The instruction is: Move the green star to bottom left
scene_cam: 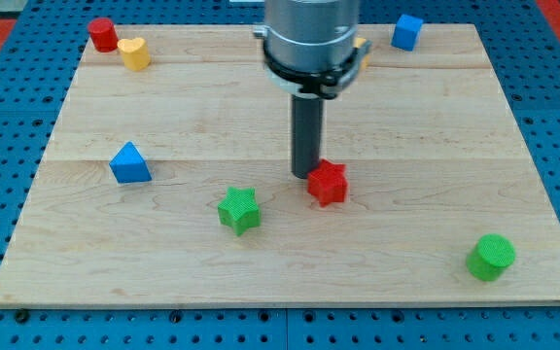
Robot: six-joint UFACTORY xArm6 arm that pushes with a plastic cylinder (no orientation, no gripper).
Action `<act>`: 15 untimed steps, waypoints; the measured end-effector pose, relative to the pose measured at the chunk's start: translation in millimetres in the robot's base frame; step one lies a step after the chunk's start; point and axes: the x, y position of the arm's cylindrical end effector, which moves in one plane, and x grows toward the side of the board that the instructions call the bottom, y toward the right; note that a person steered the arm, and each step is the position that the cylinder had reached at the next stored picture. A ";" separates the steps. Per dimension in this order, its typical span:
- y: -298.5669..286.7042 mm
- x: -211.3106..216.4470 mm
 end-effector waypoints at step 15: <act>-262.2 49.6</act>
